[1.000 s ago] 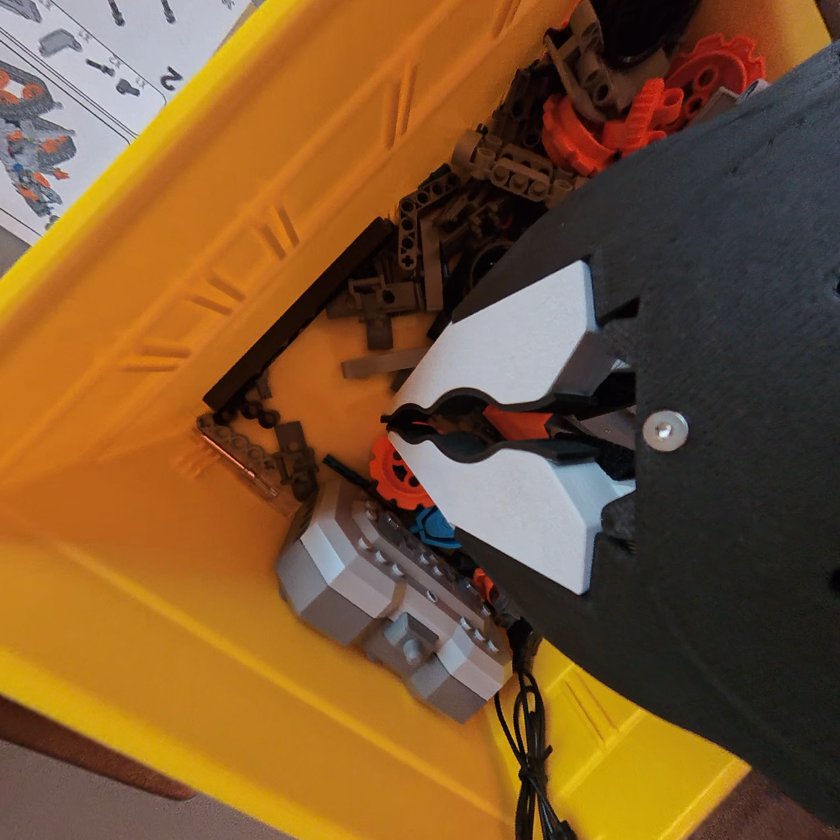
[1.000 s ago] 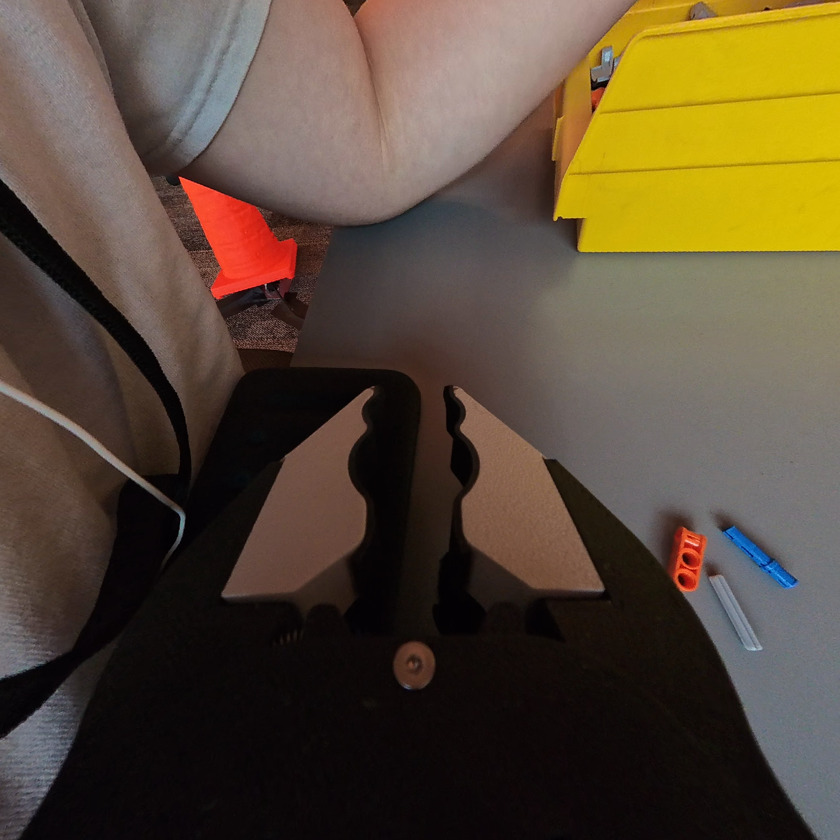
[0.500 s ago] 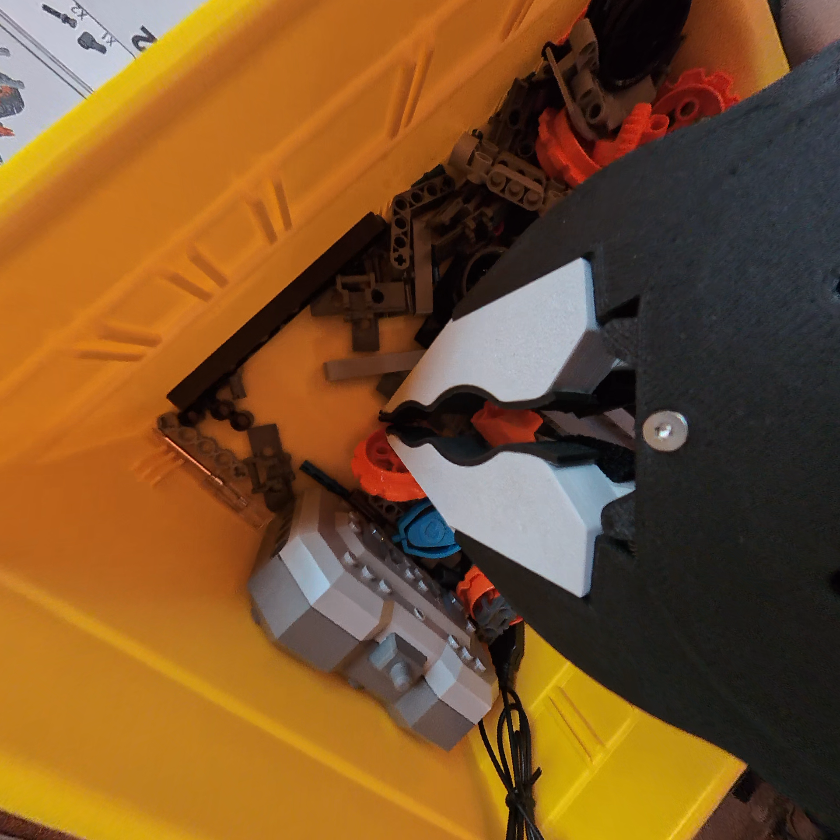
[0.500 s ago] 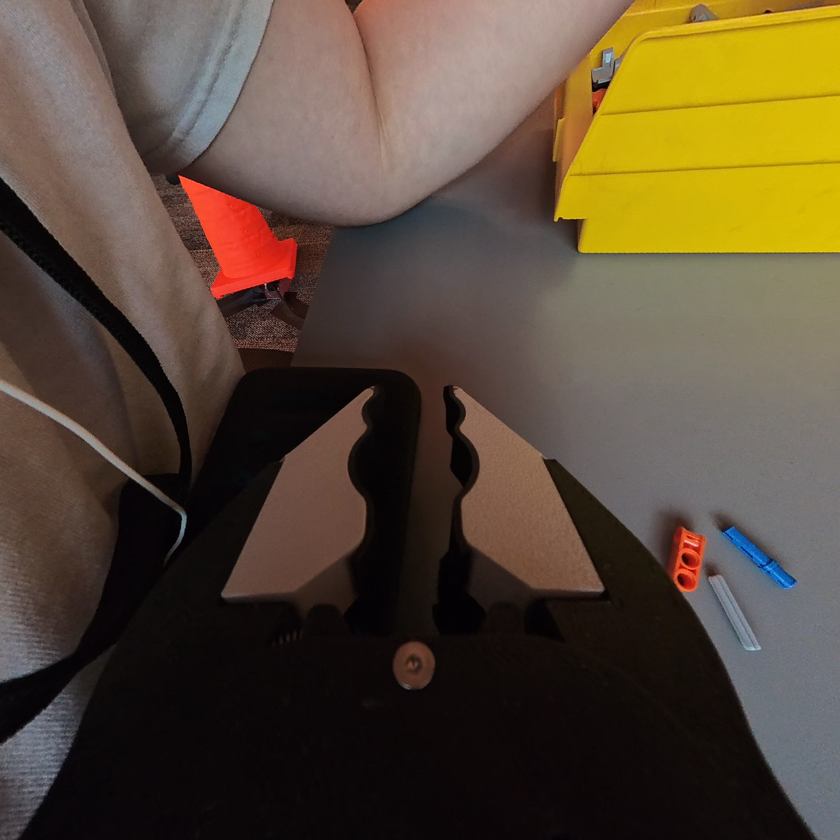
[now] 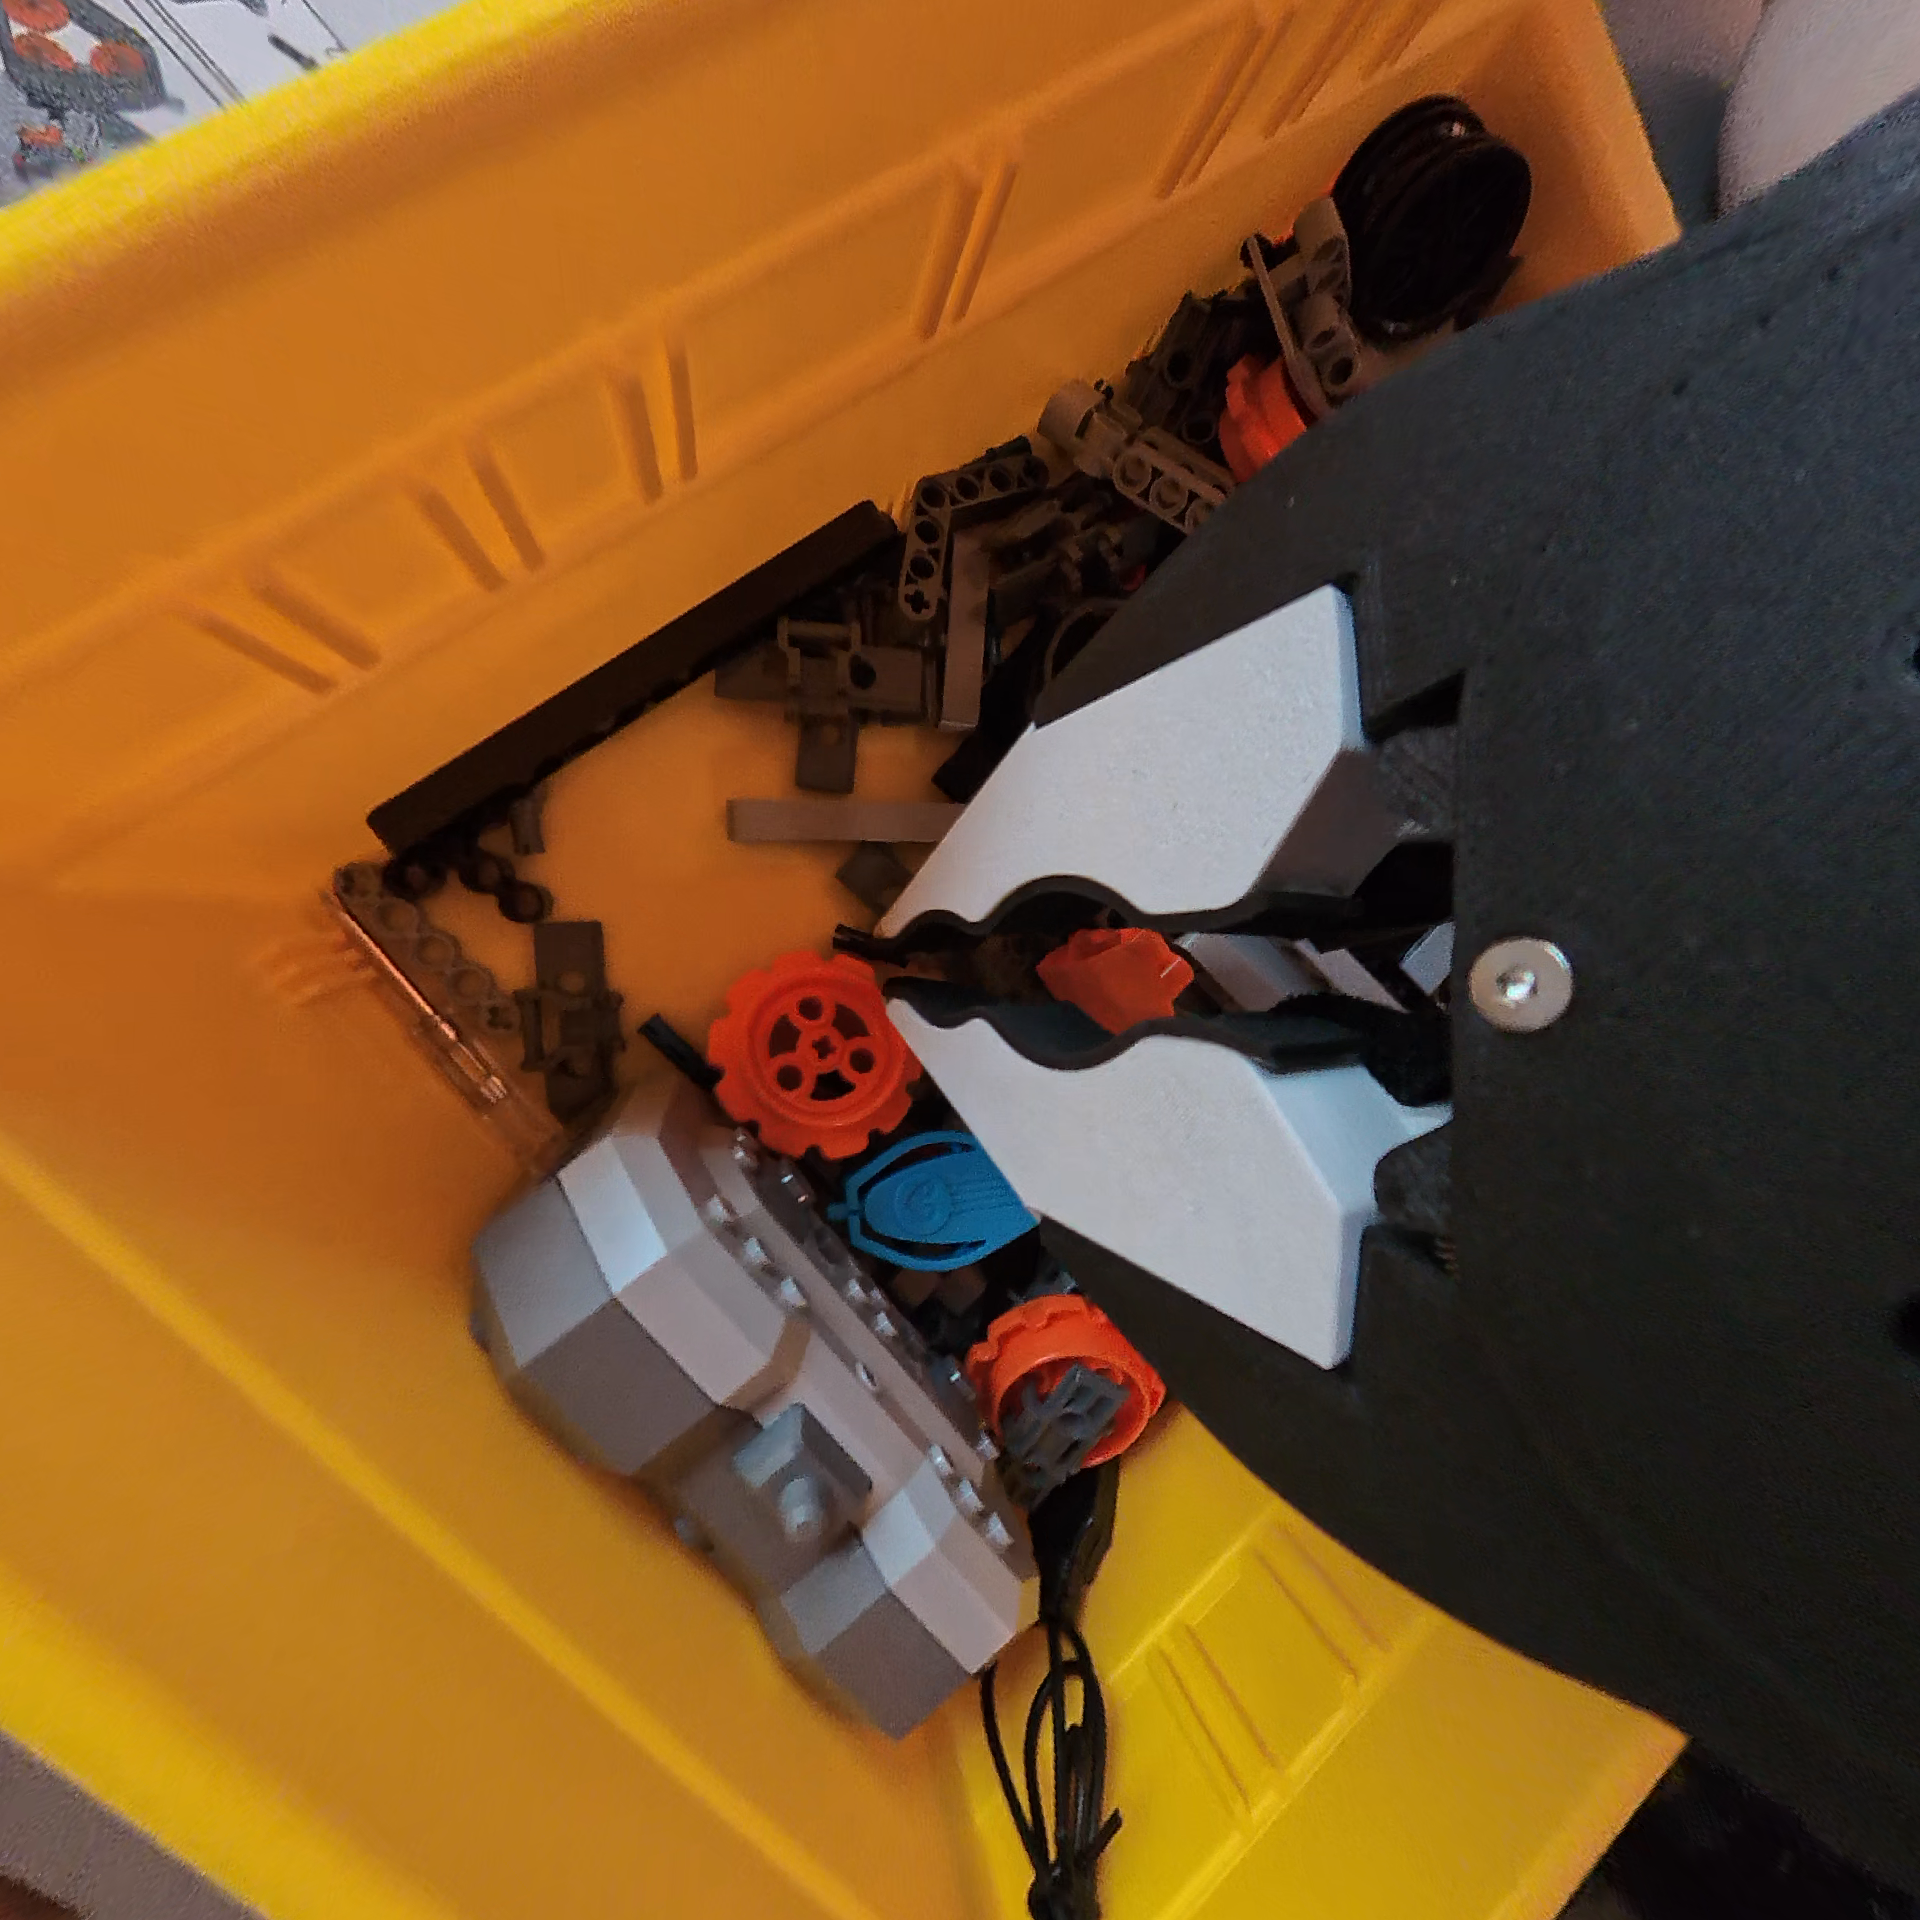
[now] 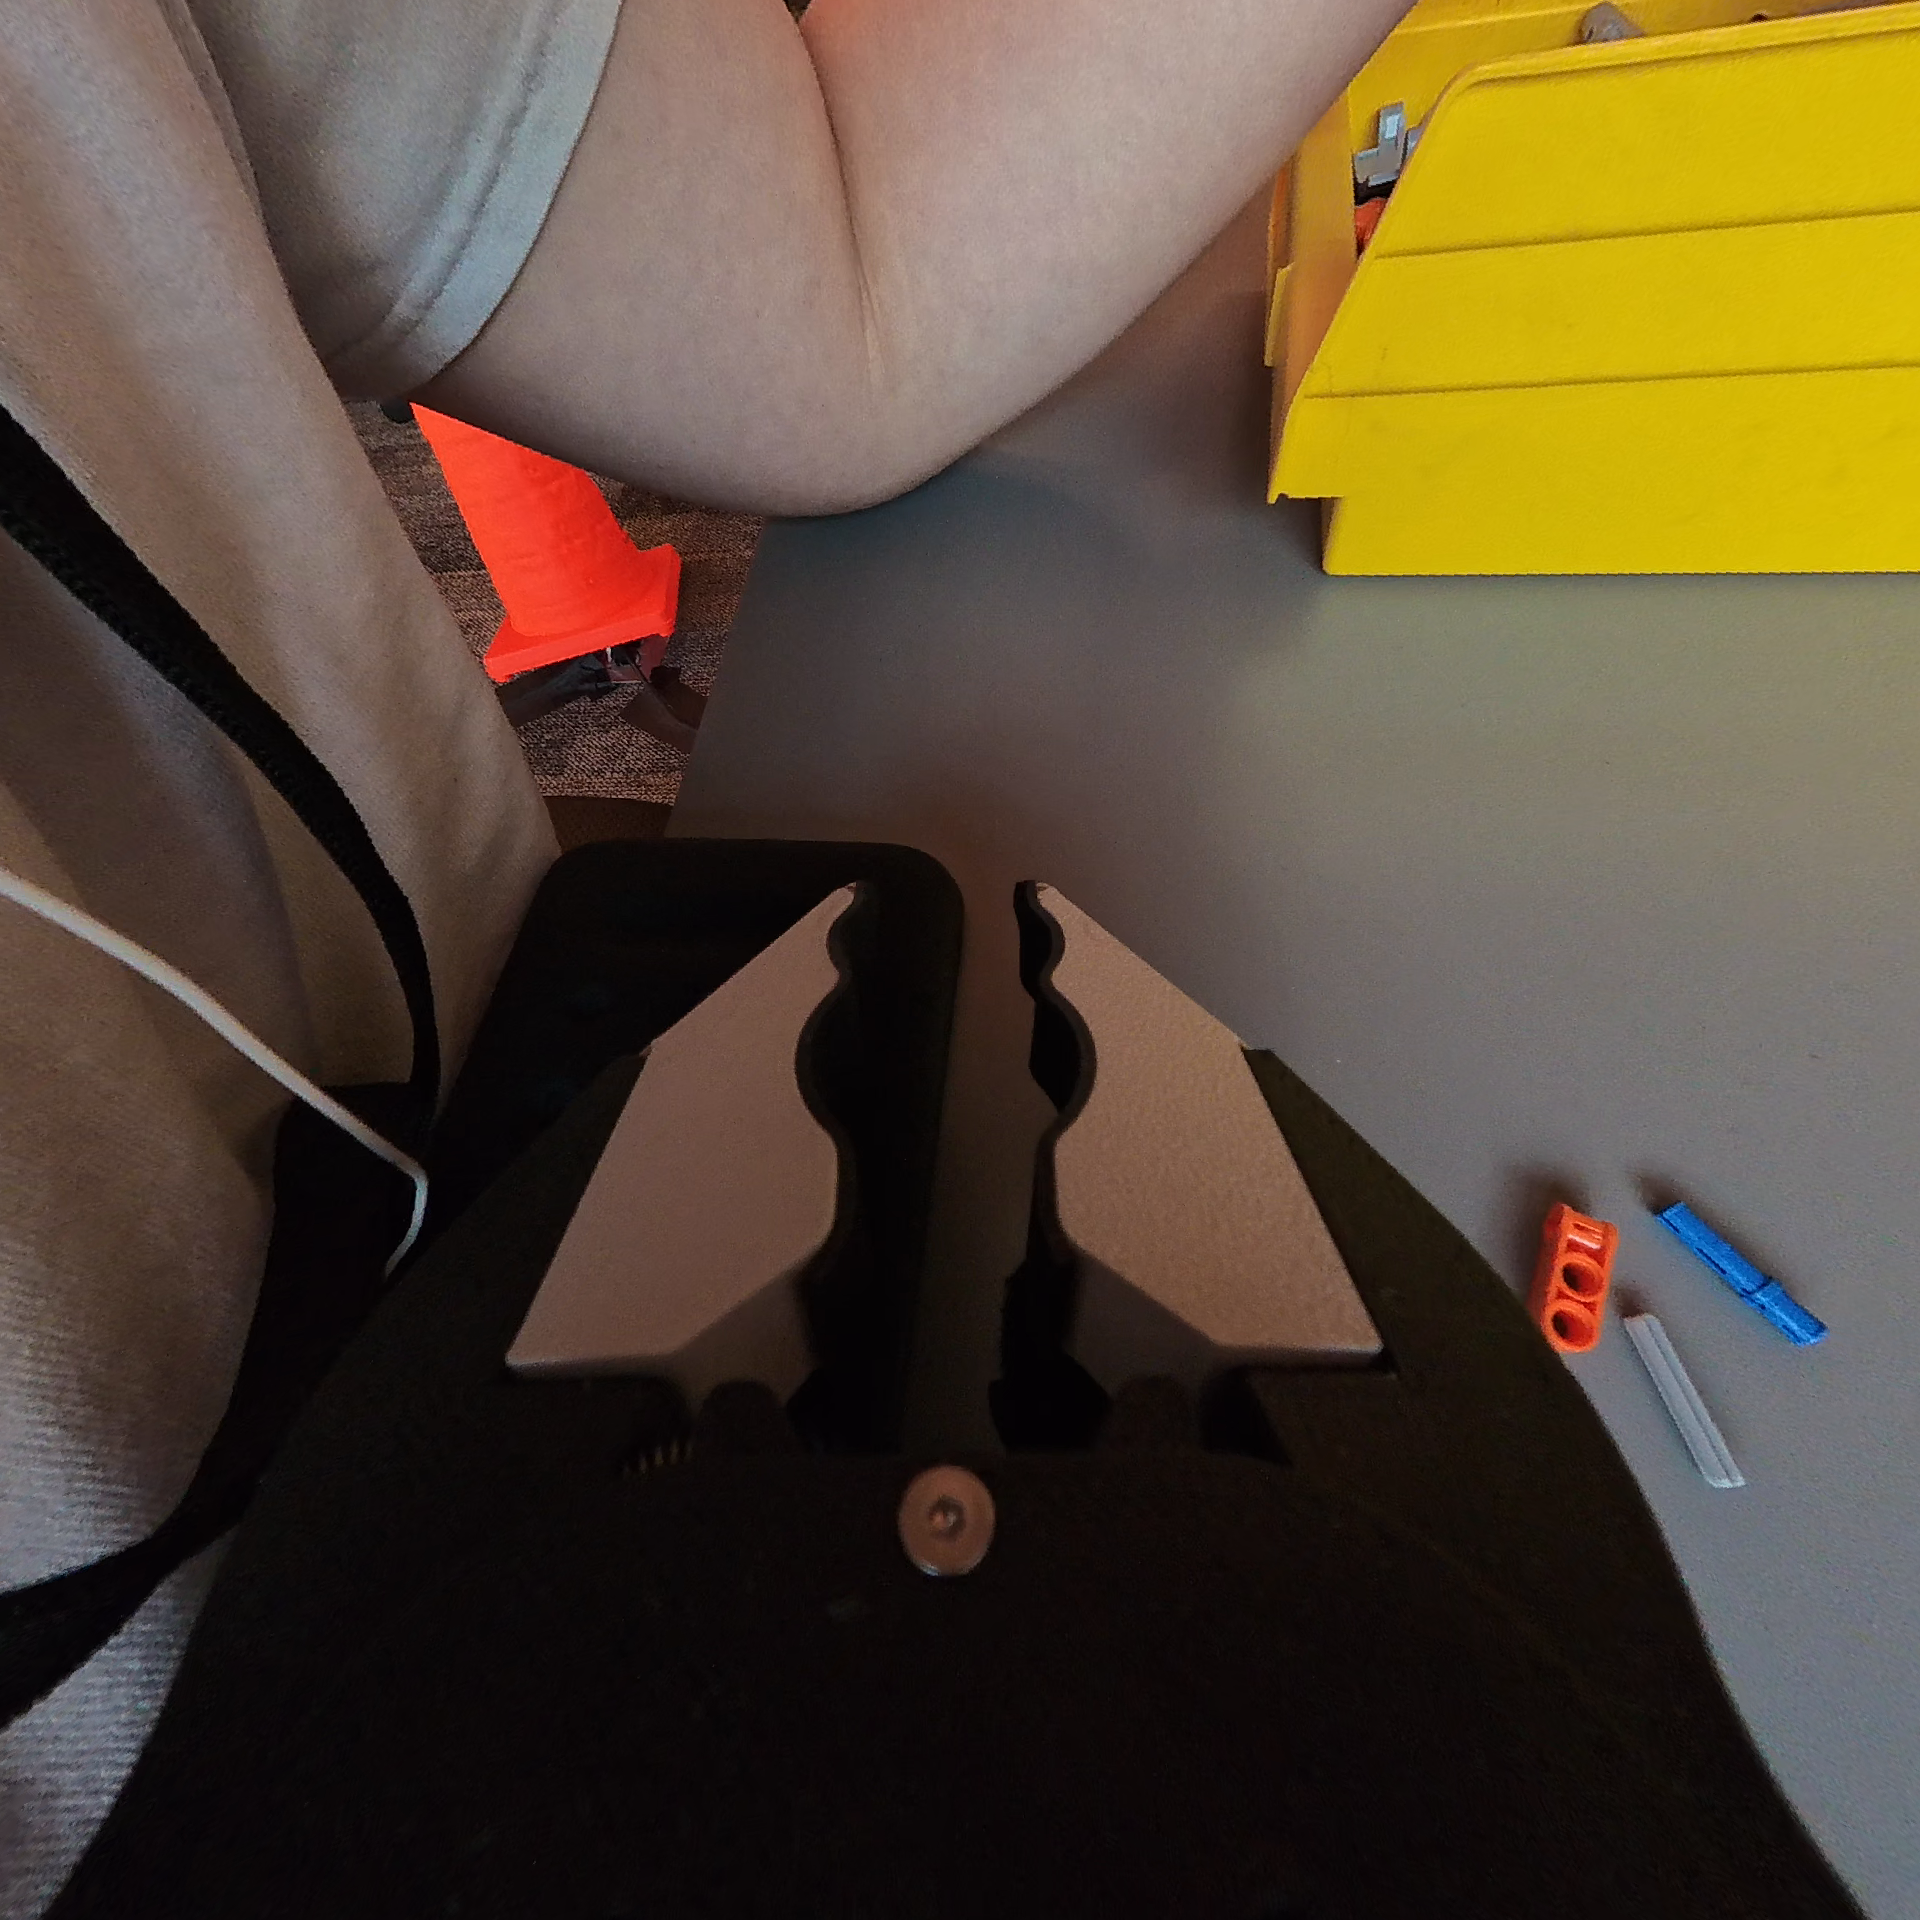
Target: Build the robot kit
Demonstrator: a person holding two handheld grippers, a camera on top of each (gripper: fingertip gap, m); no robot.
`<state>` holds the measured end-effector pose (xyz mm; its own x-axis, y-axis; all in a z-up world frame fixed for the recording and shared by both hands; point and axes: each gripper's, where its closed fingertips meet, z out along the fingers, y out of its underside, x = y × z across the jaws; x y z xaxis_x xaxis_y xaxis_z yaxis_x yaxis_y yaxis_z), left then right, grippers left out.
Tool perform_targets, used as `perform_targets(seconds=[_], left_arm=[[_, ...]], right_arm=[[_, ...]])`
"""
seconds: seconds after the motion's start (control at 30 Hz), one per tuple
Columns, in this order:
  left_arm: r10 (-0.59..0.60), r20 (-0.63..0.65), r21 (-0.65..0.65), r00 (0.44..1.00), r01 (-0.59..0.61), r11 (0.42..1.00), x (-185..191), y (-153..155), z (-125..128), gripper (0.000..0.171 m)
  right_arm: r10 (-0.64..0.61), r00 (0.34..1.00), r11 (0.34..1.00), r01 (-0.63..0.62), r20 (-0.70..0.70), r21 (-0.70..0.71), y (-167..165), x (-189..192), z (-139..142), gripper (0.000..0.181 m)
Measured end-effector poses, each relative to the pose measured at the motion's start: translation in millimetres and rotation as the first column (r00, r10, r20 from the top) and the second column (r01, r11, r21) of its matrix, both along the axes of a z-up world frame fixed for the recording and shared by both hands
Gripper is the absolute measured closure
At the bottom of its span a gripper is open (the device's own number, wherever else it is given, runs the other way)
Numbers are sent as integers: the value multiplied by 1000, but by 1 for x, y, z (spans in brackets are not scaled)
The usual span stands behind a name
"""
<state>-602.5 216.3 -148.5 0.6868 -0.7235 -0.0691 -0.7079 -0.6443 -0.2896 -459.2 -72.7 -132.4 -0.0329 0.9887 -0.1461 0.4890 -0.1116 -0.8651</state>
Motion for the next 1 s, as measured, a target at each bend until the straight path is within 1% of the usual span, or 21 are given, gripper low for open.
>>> perform_targets(seconds=[0.13,0.23,0.43,0.53,0.7,0.77,1.0], left_arm=[[69,37,-87,997,-66,994,-2,-7,-2,169],[124,65,-104,990,-117,988,-3,-4,0,165],[91,43,-118,995,-85,989,-3,-4,-9,165],[86,74,-107,994,-77,991,3,-1,-7,165],[77,91,-100,993,-67,993,6,1,-8,162],[79,93,-94,993,-70,993,5,3,-9,159],[93,91,-89,991,-85,992,6,5,-8,155]], right_arm=[[0,1000,1000,0,0,-2,0,0,0,154],[0,1000,1000,0,0,-1,0,0,0,154],[0,1000,1000,0,0,-2,0,0,0,154],[1,1000,1000,-1,1,1,0,0,0,154],[1,1000,1000,-1,1,-1,0,0,0,154],[2,1000,1000,-2,1,-1,0,0,0,154],[3,1000,1000,-3,3,-1,-1,-1,-1,154]])
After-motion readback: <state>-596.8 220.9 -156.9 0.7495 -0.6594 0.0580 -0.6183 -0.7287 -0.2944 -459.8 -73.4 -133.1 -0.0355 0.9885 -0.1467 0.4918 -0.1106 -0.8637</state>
